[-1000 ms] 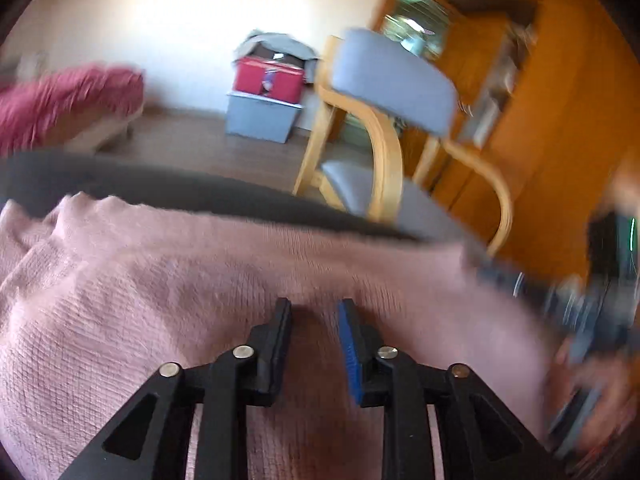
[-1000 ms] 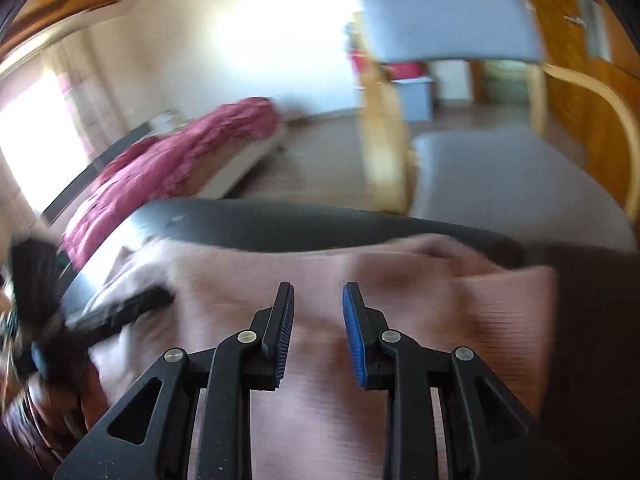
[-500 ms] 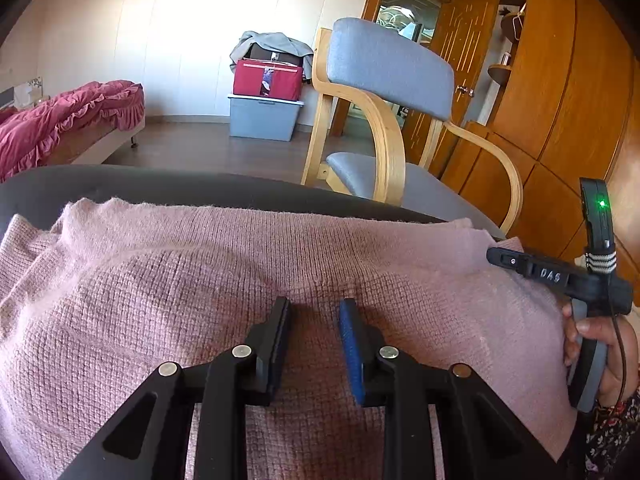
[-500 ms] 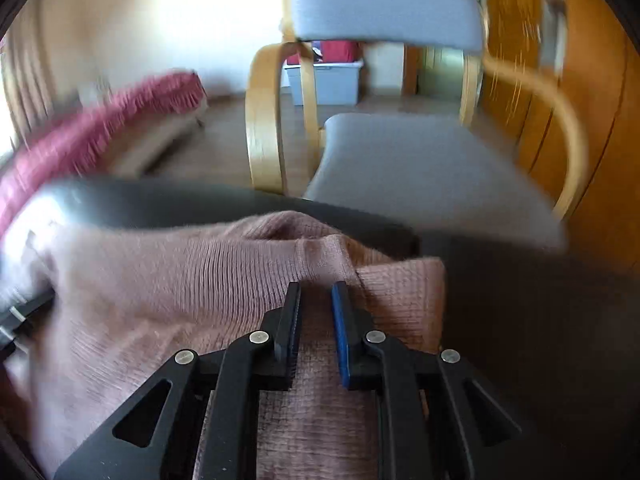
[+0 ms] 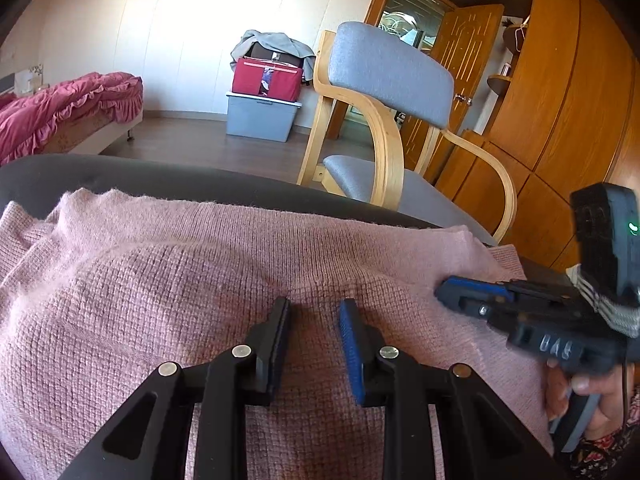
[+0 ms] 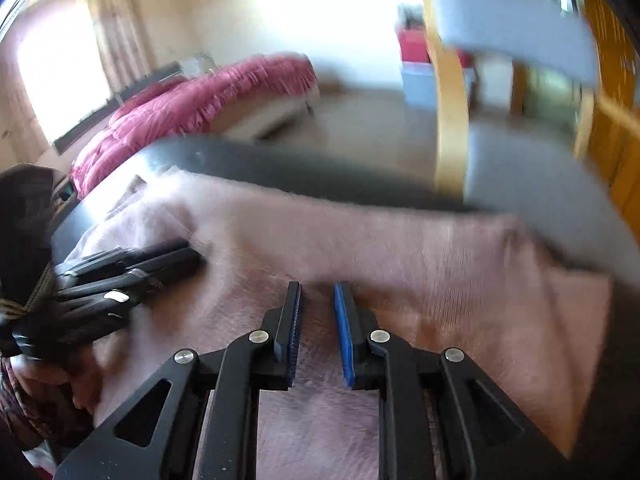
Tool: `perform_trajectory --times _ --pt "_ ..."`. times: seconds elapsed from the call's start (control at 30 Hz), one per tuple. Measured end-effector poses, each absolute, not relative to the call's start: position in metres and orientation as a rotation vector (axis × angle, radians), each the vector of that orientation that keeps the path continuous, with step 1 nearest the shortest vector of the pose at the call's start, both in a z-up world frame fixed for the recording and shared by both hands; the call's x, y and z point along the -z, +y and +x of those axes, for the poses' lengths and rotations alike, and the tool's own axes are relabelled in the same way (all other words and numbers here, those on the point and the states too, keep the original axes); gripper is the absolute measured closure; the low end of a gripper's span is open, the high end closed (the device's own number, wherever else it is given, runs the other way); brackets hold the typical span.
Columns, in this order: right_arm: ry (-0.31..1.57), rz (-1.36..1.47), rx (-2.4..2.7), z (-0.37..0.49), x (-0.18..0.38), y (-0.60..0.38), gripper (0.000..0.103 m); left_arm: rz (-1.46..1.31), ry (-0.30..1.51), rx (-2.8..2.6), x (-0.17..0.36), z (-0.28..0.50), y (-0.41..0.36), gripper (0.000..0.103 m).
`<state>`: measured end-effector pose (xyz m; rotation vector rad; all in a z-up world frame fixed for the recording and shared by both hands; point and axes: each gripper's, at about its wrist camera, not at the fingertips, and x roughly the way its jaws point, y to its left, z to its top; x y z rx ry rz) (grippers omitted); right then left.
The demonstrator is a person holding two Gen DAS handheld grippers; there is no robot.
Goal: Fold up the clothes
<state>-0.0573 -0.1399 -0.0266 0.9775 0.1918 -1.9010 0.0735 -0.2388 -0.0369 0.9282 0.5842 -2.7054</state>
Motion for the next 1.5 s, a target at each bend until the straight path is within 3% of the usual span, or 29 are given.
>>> perform_trajectory --times 0.17,0.4,0.5,0.67,0.83,1.0,1.13,1.23,1.37,1.43,1.5 --pt "0.02 1.078 2.026 -0.103 0.036 -0.099 0.093 0.925 0.616 2.712 0.038 0.075 -0.242 0.078" --pt "-0.046 0.949 2.156 -0.082 -0.004 -0.058 0.088 0.918 0.634 2.717 0.038 0.076 -0.244 0.078" --pt "0.013 0.931 2.111 -0.063 -0.009 -0.04 0.088 0.917 0.634 2.719 0.038 0.076 -0.245 0.078" --pt "0.118 1.029 2.071 -0.053 0.033 -0.03 0.091 0.908 0.657 2.726 0.039 0.077 -0.246 0.078" --pt "-0.099 1.048 2.118 -0.072 0.033 0.005 0.096 0.9 0.691 2.732 0.04 0.077 -0.248 0.078" --pt "-0.26 0.991 2.153 -0.073 0.024 0.047 0.09 0.896 0.7 2.731 0.04 0.078 -0.247 0.078" --pt "-0.223 0.936 2.056 -0.048 0.011 0.062 0.086 0.895 0.701 2.73 0.04 0.077 -0.246 0.078" --pt "-0.097 0.939 1.958 -0.025 0.015 0.042 0.078 0.894 0.698 2.73 0.04 0.077 -0.245 0.078" --pt "-0.001 0.993 1.95 -0.01 0.036 0.02 0.075 0.894 0.69 2.728 0.04 0.077 -0.244 0.078" --pt "-0.064 1.052 1.97 -0.018 0.044 0.029 0.088 0.888 0.686 2.726 0.039 0.078 -0.244 0.078" --pt "-0.163 1.102 1.988 -0.028 0.05 0.042 0.091 0.869 0.681 2.721 0.038 0.08 -0.244 0.078"
